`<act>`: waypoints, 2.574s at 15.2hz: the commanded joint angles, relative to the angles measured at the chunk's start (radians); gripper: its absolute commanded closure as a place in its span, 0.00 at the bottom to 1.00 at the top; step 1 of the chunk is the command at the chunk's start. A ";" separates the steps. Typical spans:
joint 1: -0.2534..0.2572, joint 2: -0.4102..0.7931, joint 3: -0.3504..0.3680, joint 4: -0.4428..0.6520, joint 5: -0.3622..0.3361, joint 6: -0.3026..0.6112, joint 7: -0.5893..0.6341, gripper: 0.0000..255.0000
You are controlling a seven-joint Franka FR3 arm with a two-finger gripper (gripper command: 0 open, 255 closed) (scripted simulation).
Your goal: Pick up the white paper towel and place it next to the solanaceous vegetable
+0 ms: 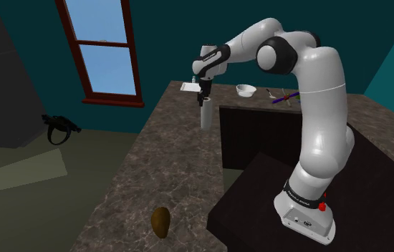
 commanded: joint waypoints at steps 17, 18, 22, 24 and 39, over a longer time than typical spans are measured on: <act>0.005 -0.081 -0.013 0.126 -0.025 -0.205 0.014 1.00; 0.005 -0.084 -0.014 0.136 -0.026 -0.218 0.015 1.00; 0.004 -0.092 -0.015 0.178 -0.029 -0.268 0.016 1.00; 0.003 -0.094 -0.016 0.201 -0.030 -0.293 0.017 1.00; 0.148 -0.279 0.034 0.026 -0.102 -0.299 0.217 1.00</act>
